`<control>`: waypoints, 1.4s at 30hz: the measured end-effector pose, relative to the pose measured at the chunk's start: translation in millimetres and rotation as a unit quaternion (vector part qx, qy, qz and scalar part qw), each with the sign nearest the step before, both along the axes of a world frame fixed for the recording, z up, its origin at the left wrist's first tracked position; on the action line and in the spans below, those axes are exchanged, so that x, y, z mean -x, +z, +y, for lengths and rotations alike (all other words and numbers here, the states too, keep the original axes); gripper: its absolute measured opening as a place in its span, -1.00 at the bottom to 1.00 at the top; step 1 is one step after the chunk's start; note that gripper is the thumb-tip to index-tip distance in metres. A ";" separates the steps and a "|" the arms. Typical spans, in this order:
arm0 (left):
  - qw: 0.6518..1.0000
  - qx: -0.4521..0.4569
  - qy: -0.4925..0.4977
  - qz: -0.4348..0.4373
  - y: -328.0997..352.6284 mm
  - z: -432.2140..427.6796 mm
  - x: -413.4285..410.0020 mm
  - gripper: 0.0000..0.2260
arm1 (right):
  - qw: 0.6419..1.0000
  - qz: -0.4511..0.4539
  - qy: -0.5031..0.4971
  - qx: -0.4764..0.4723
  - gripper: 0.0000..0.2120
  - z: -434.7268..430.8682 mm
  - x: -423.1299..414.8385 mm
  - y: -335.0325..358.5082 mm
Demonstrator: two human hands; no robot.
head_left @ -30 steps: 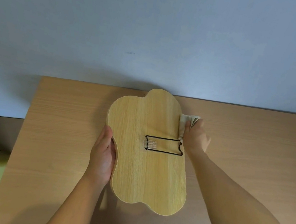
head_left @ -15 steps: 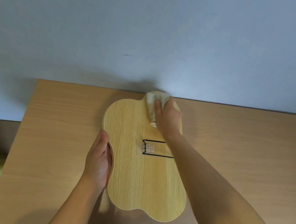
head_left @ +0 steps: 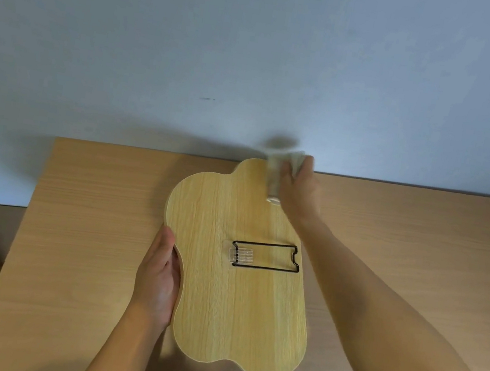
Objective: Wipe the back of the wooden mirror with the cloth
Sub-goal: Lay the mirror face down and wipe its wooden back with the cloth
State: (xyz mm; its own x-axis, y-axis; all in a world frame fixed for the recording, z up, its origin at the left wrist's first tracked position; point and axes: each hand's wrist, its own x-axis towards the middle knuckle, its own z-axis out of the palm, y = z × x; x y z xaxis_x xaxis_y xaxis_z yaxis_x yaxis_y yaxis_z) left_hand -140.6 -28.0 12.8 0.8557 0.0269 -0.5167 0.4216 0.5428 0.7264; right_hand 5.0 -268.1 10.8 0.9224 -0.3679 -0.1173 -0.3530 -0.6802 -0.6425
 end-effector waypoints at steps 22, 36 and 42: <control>0.999 -0.027 -0.007 -0.021 4.1 -2.1 1.5 -0.34 | 0.999 -0.042 -0.010 -0.026 -0.73 -21.2 58.2 19.5; 1.000 -0.015 0.001 -0.028 8.8 -6.2 6.0 -0.49 | 0.987 -0.037 0.094 -0.126 -0.84 53.1 154.0 20.1; 1.000 -0.023 0.011 -0.012 5.6 -4.0 5.8 -0.50 | 0.996 -0.045 0.022 -0.080 -0.78 30.7 157.6 0.3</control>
State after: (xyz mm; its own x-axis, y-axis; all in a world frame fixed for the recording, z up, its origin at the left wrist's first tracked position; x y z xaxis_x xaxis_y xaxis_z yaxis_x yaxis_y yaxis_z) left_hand -146.4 -32.0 18.4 0.8664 0.0691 -0.4946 0.3926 0.5179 0.7600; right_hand -152.6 -237.4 11.2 0.9465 -0.3105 -0.0879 -0.2619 -0.5799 -0.7714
